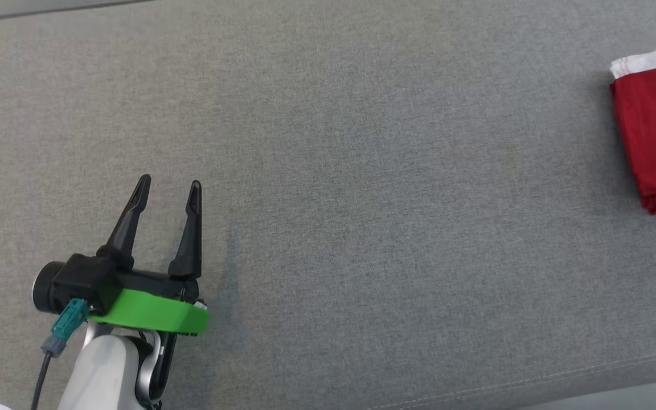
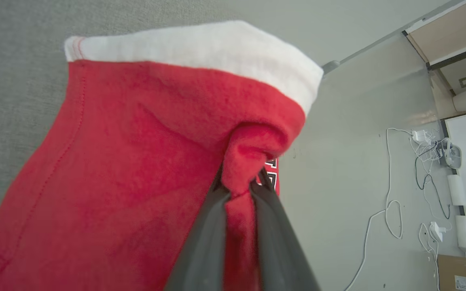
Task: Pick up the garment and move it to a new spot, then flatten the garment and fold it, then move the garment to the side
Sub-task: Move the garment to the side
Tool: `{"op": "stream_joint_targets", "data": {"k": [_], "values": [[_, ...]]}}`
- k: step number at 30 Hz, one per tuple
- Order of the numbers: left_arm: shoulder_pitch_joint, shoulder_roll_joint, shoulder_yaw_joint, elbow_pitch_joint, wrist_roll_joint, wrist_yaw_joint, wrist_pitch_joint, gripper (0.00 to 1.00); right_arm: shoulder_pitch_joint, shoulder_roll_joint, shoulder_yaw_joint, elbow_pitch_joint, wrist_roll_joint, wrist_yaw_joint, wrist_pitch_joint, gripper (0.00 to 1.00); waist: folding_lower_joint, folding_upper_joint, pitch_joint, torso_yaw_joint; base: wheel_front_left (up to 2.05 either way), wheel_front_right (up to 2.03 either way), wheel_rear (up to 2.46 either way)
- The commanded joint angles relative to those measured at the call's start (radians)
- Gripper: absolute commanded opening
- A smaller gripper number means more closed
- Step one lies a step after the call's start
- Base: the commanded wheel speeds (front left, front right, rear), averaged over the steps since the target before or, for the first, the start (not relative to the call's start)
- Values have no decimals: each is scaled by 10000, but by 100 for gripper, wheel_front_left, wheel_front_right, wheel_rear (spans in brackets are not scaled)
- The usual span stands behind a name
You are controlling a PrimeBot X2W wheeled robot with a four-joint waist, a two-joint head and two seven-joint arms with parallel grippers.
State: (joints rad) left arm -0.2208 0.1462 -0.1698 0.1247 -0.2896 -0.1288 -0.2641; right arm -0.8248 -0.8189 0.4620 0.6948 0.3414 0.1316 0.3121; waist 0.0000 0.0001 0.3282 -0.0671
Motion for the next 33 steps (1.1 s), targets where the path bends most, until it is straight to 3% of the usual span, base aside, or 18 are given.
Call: {"op": "stream_joint_targets", "data": {"k": [1, 6, 7, 9, 10, 11, 16, 20, 33], "values": [[-232, 157, -21, -102, -24, -17, 6, 100, 4, -224, -10, 5, -287, -21, -280, 0, 0, -1, 649, -2, 0, 0, 0], [-304, 346, -46, -306, -36, -17, 7, 100, 203, -571, -317, 198, -1091, -21, -716, 0, 0, -1, 931, 65, 0, 0, 0], [-316, 384, -40, -329, -35, -16, 7, 100, 180, -577, -490, 233, -1290, -21, -833, 6, 0, -1, 968, 74, 0, 0, 0], [-330, 424, -20, -354, -31, -16, 7, 100, 278, -521, -682, 291, -1654, -21, -966, 36, 0, -1, 1012, 84, 0, 0, 0], [-334, 429, -11, -358, -37, -16, 7, 100, 271, -515, -819, 269, -1859, -21, -1087, 78, 0, -1, 1026, 92, 0, 0, 0], [-347, 431, -15, -358, -34, -16, 6, 100, 296, -520, -987, 262, -2139, -22, -1185, 100, 0, -1, 1040, 106, 0, 0, 0], [-404, 367, -14, -285, -59, -16, 8, 100, 424, -224, -1914, -55, -3451, -22, -1830, 100, 0, -1, 919, 174, 0, 0, 0], [-303, 202, 78, -194, -111, -14, 8, 100, 720, 370, -2436, -548, -4031, -22, -2441, 100, 0, -1, 554, 261, 0, 0, 0], [698, -518, 642, 592, -177, 81, 6, 100, 3348, 3208, -3953, -2436, -2582, -21, -4418, 100, 0, -1, -1729, 984, 0, 0, 0]]}}
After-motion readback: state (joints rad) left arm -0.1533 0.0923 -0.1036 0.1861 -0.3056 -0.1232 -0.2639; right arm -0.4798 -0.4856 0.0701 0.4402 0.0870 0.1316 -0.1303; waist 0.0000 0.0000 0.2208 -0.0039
